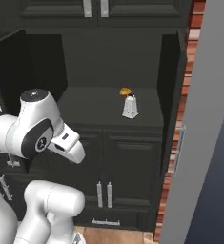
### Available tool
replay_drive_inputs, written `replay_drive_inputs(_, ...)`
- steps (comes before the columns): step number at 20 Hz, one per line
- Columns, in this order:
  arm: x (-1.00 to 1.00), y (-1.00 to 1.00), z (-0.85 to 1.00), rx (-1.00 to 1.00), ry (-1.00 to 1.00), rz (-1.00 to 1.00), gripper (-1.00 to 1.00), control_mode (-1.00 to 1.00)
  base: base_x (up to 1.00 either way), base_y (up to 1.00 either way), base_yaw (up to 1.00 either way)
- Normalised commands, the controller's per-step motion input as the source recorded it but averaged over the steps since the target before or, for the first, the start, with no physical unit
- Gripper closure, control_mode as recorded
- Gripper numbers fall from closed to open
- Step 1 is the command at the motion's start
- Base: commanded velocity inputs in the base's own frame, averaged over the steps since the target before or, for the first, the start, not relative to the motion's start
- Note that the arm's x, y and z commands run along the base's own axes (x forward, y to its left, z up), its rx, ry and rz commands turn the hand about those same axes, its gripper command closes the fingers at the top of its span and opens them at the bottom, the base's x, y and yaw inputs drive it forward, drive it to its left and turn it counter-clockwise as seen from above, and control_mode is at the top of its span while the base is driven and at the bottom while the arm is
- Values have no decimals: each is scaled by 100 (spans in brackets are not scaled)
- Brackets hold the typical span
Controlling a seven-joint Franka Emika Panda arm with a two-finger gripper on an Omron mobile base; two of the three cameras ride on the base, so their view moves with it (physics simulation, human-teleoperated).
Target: Pick the cheese from the fridge and the cheese grater from the cabinet and place them next to the salad bowl.
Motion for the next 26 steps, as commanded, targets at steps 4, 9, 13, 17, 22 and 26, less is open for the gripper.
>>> replay_drive_inputs(4,0,0,0,0,0,0,-100,100,24,-16,40)
replay_drive_inputs(9,0,0,0,0,0,0,-100,100,22,-61,17)
replay_drive_inputs(13,0,0,0,0,0,0,-100,100,23,-48,0)
replay_drive_inputs(17,0,0,0,0,0,0,-100,100,36,-19,1)
replay_drive_inputs(22,0,0,0,0,0,0,-100,100,52,-1,2)
replay_drive_inputs(26,0,0,0,0,0,0,-100,100,51,0,0)
